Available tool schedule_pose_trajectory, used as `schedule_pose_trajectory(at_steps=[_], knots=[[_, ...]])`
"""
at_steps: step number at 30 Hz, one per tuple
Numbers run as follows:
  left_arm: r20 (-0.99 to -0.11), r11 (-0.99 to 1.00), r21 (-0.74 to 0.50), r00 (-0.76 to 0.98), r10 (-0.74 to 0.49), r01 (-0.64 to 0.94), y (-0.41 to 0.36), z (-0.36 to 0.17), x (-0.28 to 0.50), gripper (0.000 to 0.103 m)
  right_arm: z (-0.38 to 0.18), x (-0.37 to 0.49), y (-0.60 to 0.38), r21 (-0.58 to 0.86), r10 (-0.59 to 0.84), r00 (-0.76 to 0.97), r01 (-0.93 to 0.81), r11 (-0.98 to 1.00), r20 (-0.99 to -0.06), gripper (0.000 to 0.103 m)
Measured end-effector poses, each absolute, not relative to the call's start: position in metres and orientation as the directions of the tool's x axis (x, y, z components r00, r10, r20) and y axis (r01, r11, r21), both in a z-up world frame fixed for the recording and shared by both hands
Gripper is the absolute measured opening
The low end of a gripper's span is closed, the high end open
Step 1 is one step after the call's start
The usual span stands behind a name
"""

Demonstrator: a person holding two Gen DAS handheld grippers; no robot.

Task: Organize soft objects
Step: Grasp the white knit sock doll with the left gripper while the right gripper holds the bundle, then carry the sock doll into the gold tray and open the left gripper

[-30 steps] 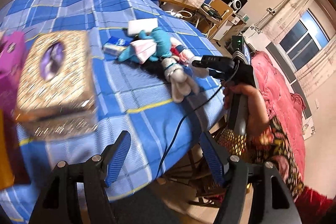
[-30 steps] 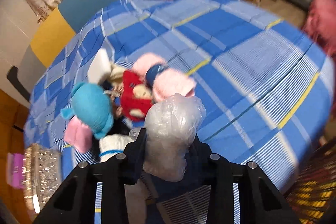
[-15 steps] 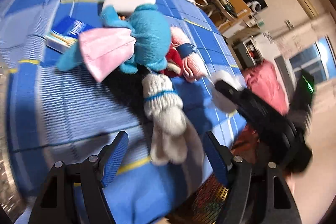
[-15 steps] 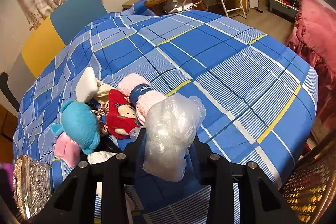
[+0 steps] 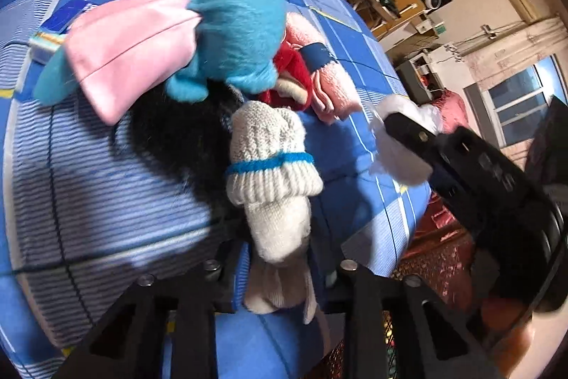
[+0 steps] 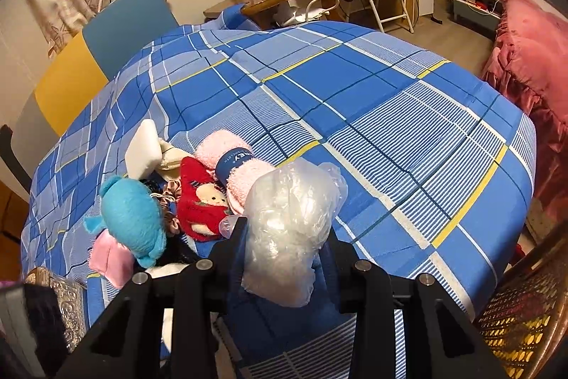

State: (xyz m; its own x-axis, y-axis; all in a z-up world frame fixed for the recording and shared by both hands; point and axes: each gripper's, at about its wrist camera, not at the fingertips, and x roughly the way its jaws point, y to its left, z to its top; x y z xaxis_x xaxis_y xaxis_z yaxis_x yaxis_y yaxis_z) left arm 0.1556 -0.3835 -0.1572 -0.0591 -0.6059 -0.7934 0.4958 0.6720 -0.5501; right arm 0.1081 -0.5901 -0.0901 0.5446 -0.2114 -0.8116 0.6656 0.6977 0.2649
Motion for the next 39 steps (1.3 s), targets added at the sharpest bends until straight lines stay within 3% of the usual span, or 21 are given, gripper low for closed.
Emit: schedule_pose_trajectory(at_steps=[16,28,34,39], knots=[[-0.706,0.595,-0.54,0.065,-0.706,0.595,-0.273,-0.078,0.118,0.021,-0.083,0.121,-0.564,0.255,-0.169,0.605,0.549,0.796,-0.778,0.039],[-0.591,0.627,-0.55,0.273,-0.759,0.552,-0.13,0.014,0.148,0.021,-0.079,0.119,-0.557,0.261,-0.164,0.626,0.53,0.807,-0.763,0.039],[-0.576,0.701,-0.548,0.402,-0.712,0.455,-0.044,0.031,0.183,0.021,-0.079,0.114,-0.562,0.276,-0.179,0.624,0.56,0.781,-0.761,0.039],[-0.67,0.818,-0.484,0.469,-0.575,0.312,0.029,0.003,0.219,0.021,-0.078,0.114,-0.563,0.258,-0.201,0.613,0.576,0.776,-0.764,0.039]])
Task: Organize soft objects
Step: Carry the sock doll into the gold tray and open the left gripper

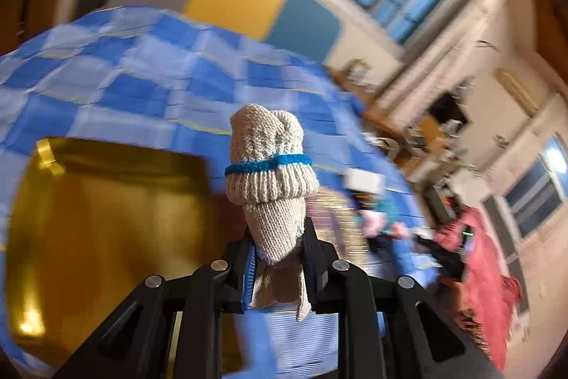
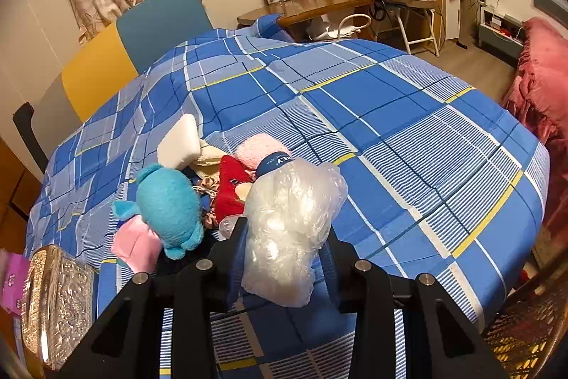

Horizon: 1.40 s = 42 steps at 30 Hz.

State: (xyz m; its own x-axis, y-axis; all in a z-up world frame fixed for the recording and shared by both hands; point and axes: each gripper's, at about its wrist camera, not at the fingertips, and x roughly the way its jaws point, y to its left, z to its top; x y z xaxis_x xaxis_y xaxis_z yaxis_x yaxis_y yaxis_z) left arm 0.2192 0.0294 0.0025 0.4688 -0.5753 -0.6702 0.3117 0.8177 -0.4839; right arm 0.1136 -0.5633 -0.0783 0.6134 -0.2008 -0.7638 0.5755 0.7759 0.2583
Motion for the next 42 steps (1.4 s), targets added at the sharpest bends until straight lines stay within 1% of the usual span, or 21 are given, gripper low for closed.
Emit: schedule_pose_trajectory(at_steps=[4,7,9,10,13,15,17,19,22,27,29,30,34,38,42], knots=[[-0.781,0.899,-0.382,0.445,-0.438,0.214,0.068,-0.039,0.252,0.021,-0.078,0.113,-0.563,0.262,-0.201,0.621,0.571,0.778,-0.757,0.039],[-0.832,0.934,-0.327,0.425,-0.356,0.142,0.096,-0.067,0.276,0.021,-0.077,0.114,-0.563,0.258,-0.206,0.622,0.571,0.779,-0.756,0.039],[-0.856,0.95,-0.288,0.411,-0.313,0.122,0.111,-0.084,0.287,0.021,-0.077,0.114,-0.562,0.253,-0.209,0.619,0.572,0.78,-0.758,0.039],[-0.874,0.962,-0.254,0.403,-0.273,0.1,0.118,-0.093,0.296,0.021,-0.077,0.115,-0.562,0.25,-0.211,0.618,0.572,0.781,-0.757,0.039],[-0.901,0.975,-0.214,0.374,-0.219,0.055,0.133,-0.113,0.314,0.021,-0.079,0.115,-0.562,0.241,-0.213,0.611,0.573,0.783,-0.762,0.039],[-0.914,0.99,-0.14,0.379,-0.143,0.036,0.138,-0.121,0.322,0.025,-0.08,0.116,-0.562,0.233,-0.216,0.608,0.573,0.786,-0.764,0.039],[-0.916,0.998,-0.061,0.396,-0.06,0.01,0.141,-0.123,0.326,0.037,-0.08,0.117,-0.562,0.229,-0.217,0.607,0.571,0.788,-0.765,0.039],[-0.895,1.0,-0.01,0.446,-0.004,-0.011,0.141,-0.116,0.325,0.041,-0.08,0.117,-0.561,0.224,-0.22,0.608,0.569,0.791,-0.763,0.039],[-0.856,0.997,-0.056,0.516,-0.021,-0.053,0.147,-0.101,0.313,0.042,-0.078,0.117,-0.558,0.213,-0.229,0.608,0.566,0.796,-0.76,0.039],[-0.792,0.972,-0.214,0.6,-0.115,-0.096,0.151,-0.082,0.281,0.042,-0.071,0.119,-0.545,0.171,-0.251,0.62,0.539,0.825,-0.743,0.039],[-0.768,0.952,-0.294,0.612,-0.186,-0.08,0.15,-0.081,0.261,0.042,-0.069,0.121,-0.537,0.148,-0.258,0.622,0.524,0.839,-0.739,0.039],[-0.763,0.947,-0.314,0.612,-0.209,-0.067,0.148,-0.08,0.256,0.042,-0.067,0.122,-0.532,0.143,-0.257,0.622,0.518,0.843,-0.739,0.039],[-0.752,0.938,-0.346,0.602,-0.268,-0.014,0.134,-0.084,0.228,0.042,-0.047,0.129,-0.508,0.18,-0.229,0.65,0.499,0.848,-0.725,0.039],[-0.737,0.919,-0.394,0.594,-0.322,0.011,0.126,-0.09,0.211,0.042,-0.002,0.146,-0.457,0.18,-0.176,0.734,0.378,0.908,-0.656,0.039],[-0.73,0.904,-0.427,0.585,-0.353,0.013,0.123,-0.091,0.198,0.042,0.048,0.169,-0.384,0.165,-0.077,0.813,0.208,0.964,-0.578,0.039]])
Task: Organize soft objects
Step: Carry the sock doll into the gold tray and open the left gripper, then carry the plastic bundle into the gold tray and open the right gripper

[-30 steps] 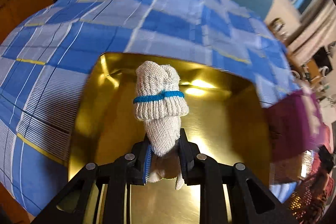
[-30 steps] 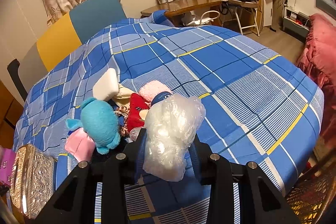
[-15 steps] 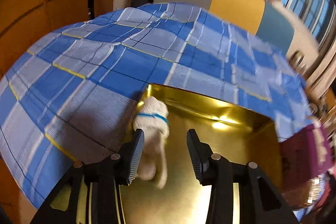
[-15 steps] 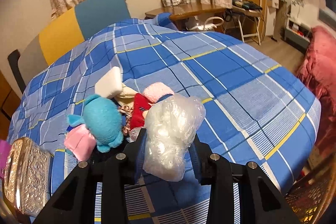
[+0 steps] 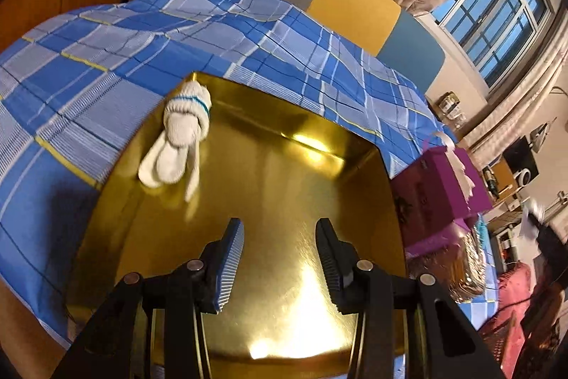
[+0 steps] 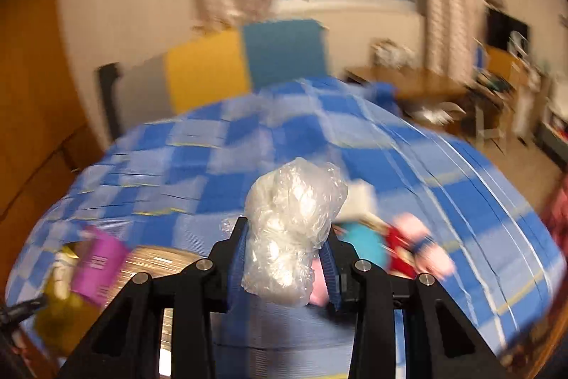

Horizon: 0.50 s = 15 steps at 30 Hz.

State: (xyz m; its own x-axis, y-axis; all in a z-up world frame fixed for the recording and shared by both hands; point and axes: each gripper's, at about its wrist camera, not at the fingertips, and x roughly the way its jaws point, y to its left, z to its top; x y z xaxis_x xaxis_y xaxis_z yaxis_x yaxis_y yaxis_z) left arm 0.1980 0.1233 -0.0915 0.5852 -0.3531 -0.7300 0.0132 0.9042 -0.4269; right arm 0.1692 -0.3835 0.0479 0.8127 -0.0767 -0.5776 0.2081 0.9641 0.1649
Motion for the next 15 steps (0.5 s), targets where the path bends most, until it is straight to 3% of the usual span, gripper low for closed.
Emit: schedule_pose_trajectory(at_steps=[8,15], knots=[[-0.72,0.901,-0.434,0.593,-0.359,0.019,0.13,-0.094,0.176,0.042,0.074,0.216,-0.239,0.226,0.195,0.816,-0.082,0.971,-0.544,0.039],[-0.717,0.901,-0.434,0.607,-0.343,-0.004,0.148,-0.094,0.166,0.042,0.039,0.261,-0.1,0.238,0.364,0.689,-0.276,0.931,-0.627,0.039]])
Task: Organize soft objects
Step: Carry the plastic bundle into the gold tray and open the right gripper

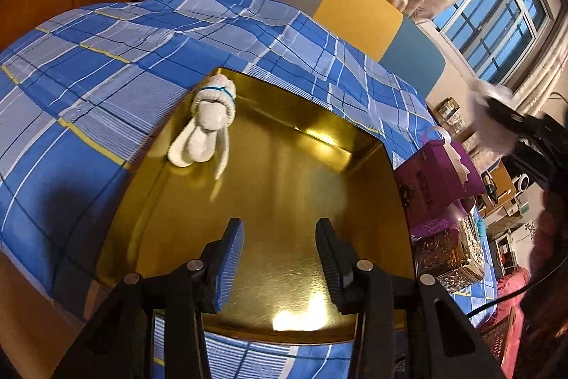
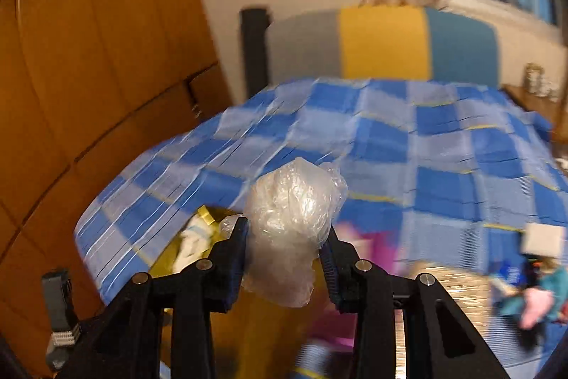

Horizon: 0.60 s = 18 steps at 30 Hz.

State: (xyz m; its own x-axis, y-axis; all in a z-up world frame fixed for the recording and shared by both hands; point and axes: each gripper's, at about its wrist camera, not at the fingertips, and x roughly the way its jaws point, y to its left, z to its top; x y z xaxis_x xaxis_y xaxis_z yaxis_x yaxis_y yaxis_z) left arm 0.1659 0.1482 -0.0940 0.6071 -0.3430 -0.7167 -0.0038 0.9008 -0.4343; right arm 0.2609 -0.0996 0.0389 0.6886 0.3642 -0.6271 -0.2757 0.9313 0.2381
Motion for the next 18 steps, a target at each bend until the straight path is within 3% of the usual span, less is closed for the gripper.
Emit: schedule_pose_trajectory(at_steps=[9,16,18], knots=[[-0.72,0.887,-0.46,0.604,-0.342,-0.046,0.17,-0.1,0.159,0.042,-0.051,0.327,0.009,0.206,0.362,0.51,-0.337,0.919,-0.78,0.039],[-0.72,0.877,-0.472,0.613,-0.325,-0.088,0.188,-0.102,0.155,0.042,-0.089,0.365,0.031,0.253,0.363,0.46,-0.285,0.925,-0.81,0.041],[-0.725,0.875,-0.474,0.61,-0.32,-0.104,0.193,-0.103,0.155,0.042,-0.091,0.372,0.035,0.247,0.355,0.467,-0.277,0.928,-0.81,0.046]])
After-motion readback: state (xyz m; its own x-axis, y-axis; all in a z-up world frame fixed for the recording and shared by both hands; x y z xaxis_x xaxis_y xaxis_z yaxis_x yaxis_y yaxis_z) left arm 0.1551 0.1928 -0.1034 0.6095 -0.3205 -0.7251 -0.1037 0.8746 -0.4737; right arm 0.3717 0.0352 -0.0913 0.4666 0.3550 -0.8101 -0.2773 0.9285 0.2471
